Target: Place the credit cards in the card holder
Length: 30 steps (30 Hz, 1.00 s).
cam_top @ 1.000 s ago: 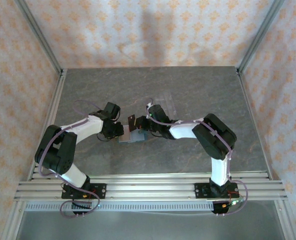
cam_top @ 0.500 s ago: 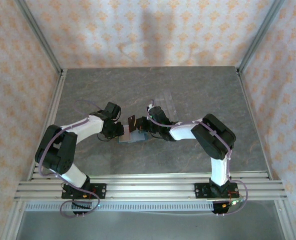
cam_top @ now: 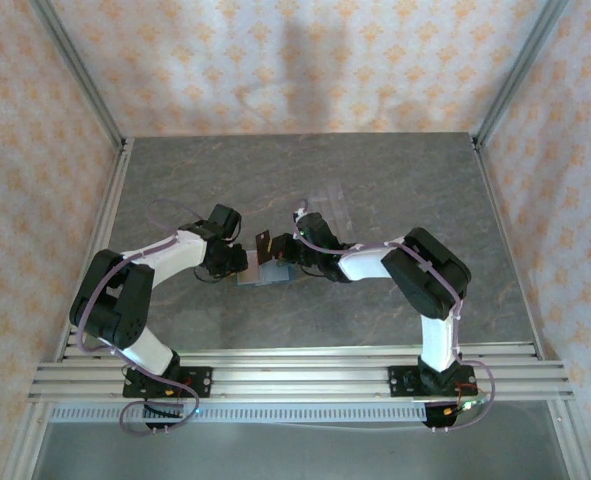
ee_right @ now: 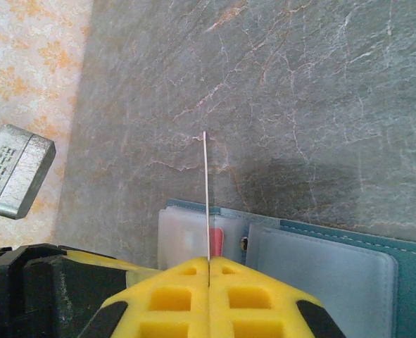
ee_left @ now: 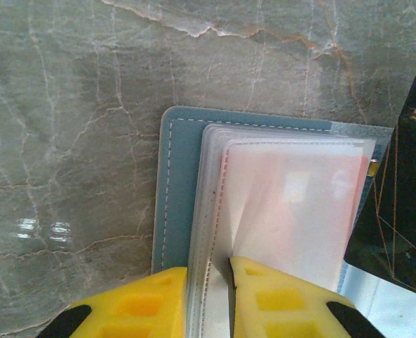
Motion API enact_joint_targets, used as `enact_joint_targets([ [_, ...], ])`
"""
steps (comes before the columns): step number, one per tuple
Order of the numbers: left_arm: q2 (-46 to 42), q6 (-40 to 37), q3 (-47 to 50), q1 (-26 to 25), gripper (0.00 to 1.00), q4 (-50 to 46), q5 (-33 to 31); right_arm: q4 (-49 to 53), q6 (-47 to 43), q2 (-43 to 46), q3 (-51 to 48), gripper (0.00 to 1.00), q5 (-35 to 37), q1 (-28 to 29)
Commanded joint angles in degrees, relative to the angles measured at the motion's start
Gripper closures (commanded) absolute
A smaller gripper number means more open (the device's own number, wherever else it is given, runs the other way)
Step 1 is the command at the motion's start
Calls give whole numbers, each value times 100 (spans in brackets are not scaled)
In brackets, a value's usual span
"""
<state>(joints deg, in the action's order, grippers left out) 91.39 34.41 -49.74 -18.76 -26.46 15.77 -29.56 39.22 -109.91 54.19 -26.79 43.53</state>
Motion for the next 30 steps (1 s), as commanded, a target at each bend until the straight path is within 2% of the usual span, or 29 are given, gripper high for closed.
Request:
enact_joint_targets([
  [1,159,6,8,-79,79,-247,-162,-57,35,75,43,100,54,42],
  [19,176,13,30,-77,79,-202,-135,577,-218,305,159,100,393,103],
  [30,163,13,27,-76,79,-208,-135,453,-222,348,213,100,342,103],
])
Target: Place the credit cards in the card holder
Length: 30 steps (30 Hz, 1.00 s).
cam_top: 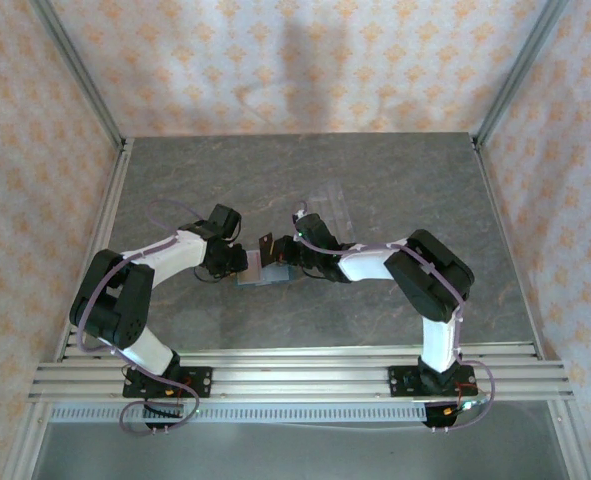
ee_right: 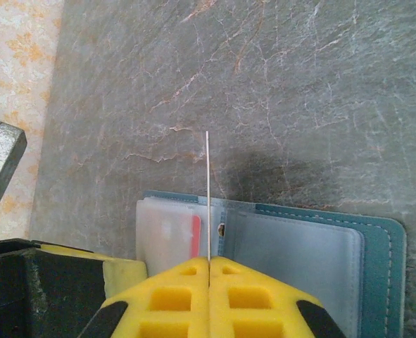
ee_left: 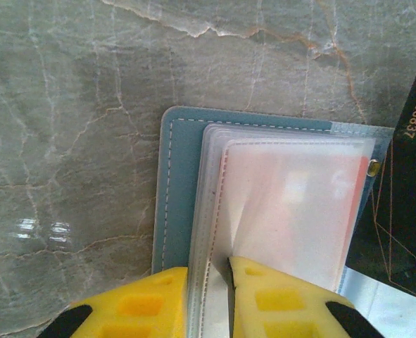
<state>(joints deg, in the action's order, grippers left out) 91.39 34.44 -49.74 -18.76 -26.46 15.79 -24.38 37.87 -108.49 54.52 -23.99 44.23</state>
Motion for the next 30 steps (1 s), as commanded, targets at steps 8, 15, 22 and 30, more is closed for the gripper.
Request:
enact_joint_targets([
  [8,142,2,44,-79,79,-233,-146,-171,-42,161,274,100,-24,33],
  [15,123,2,34,-82,79,-246,-137,-146,-65,52,375,100,-34,33],
  [22,109,-7,37,-73,79,-257,-146,-135,-112,-82,404,100,-9,21],
  [30,98,2,52,-79,80,-255,-137,-134,-156,-163,393,100,-12,16],
])
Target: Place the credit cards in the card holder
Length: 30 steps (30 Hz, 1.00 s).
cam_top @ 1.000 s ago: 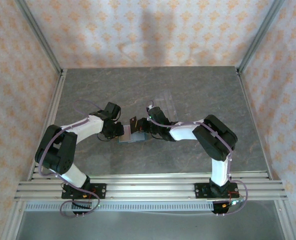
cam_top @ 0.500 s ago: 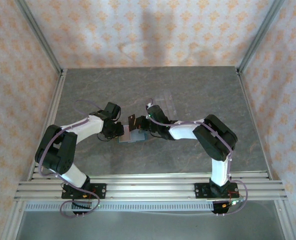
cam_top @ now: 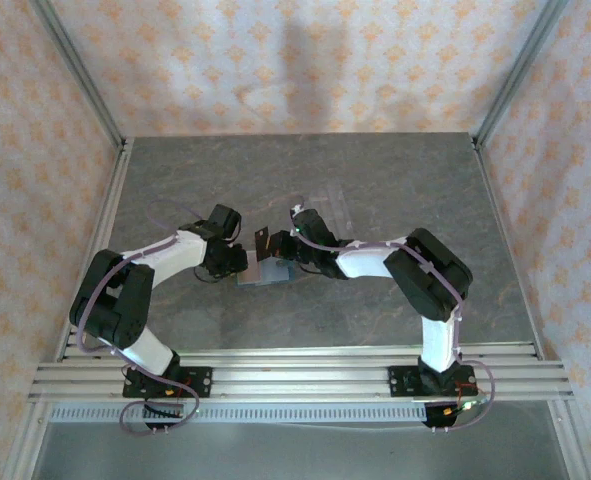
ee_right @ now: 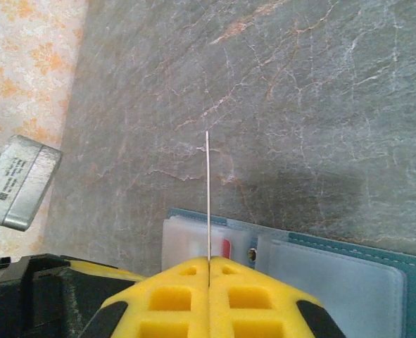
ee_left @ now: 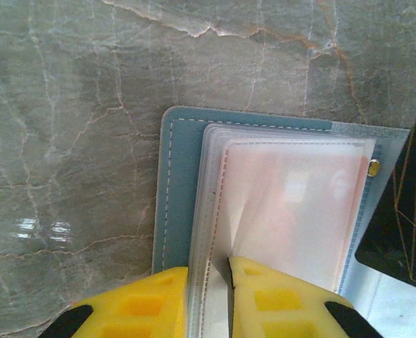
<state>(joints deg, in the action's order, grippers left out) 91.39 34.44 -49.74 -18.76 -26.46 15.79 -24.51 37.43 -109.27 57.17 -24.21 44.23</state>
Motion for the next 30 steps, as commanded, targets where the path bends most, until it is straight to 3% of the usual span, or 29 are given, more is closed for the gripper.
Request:
enact_joint_targets([
  [1,88,2,52,-76,80,-255,-138,-131,-107,-99,128,100,12,11],
  [30,111,11,16,-81,80,-277,-117,-726,225,-112,-388,100,-102,25],
])
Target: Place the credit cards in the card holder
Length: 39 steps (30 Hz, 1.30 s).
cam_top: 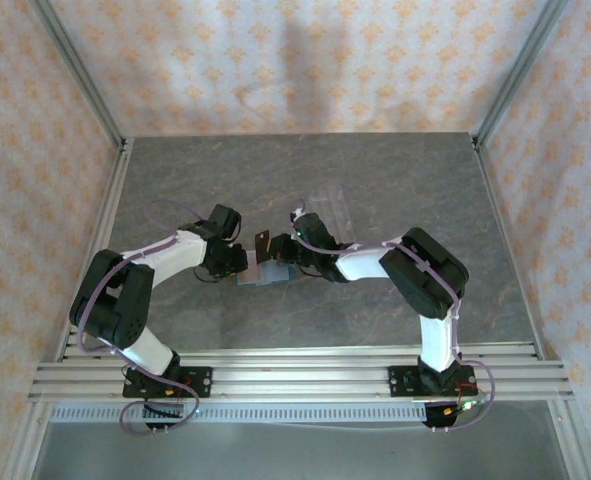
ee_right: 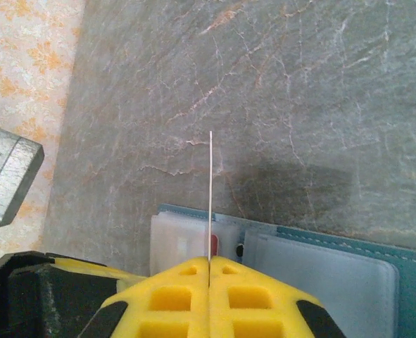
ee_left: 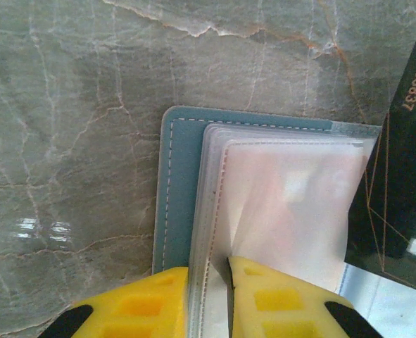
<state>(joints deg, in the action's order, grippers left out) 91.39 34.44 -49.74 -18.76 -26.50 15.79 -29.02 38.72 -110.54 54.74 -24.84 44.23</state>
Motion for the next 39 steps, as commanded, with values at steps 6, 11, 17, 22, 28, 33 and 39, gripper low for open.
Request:
enact_joint_targets([
  [6,141,18,7,-86,80,-259,-118,-515,282,76,-405,100,-95,42],
  [11,159,28,25,-88,80,-233,-105,-651,395,162,-630,100,-83,62],
  [17,179,29,25,-86,80,-223,-103,-814,529,156,-811,100,-66,187],
  [22,164,22,58,-83,80,-211,-109,-799,540,293,-977,100,-29,192],
  [28,159,19,52,-84,80,-207,-102,-776,559,317,-1101,100,-62,222],
  [33,168,19,53,-83,80,-206,-101,-726,526,249,-1065,100,-135,244],
  [39,155,20,60,-84,80,-201,-98,-534,420,233,-975,100,-194,244],
])
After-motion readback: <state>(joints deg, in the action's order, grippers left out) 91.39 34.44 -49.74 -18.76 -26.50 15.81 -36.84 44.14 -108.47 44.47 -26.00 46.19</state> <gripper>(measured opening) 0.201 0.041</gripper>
